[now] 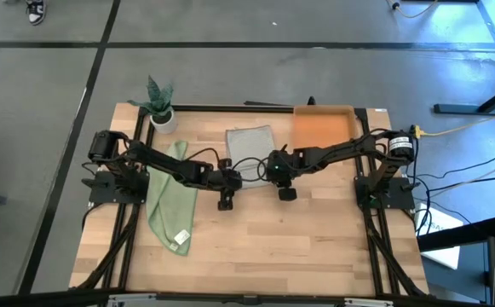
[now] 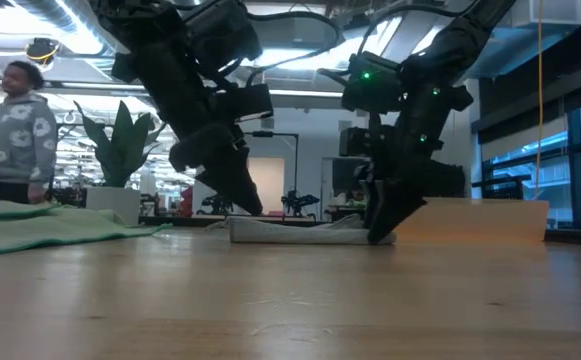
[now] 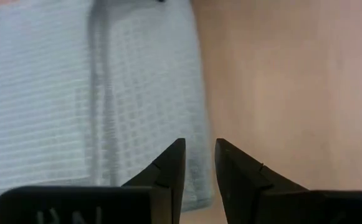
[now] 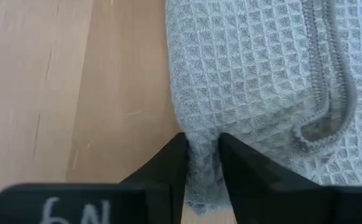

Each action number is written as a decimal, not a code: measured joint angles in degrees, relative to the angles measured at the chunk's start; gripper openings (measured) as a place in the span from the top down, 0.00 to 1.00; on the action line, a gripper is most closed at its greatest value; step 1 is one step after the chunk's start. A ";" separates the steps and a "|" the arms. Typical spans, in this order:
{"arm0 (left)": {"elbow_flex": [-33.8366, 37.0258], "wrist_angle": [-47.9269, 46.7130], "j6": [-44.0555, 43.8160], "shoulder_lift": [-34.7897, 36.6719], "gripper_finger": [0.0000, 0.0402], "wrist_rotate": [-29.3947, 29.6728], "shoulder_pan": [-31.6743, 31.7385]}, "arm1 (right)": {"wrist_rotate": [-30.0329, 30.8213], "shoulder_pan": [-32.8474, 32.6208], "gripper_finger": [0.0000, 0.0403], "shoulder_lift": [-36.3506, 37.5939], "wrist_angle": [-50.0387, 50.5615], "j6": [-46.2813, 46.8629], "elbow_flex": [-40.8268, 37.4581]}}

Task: Roll microfiber towels into tight, uniform cylinder then place into a basket
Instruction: Roll the gray microfiber towel

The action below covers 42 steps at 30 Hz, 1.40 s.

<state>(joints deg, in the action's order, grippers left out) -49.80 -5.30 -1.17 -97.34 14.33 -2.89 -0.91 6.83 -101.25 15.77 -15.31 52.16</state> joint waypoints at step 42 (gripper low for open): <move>-0.20 1.37 -5.81 -6.40 0.84 1.33 -2.44 | -2.36 0.00 0.97 -0.02 0.24 1.79 0.02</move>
<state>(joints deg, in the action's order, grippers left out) -50.00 -3.94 -6.98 -103.74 15.66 -5.32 -3.27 6.83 -101.27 16.01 -13.52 52.18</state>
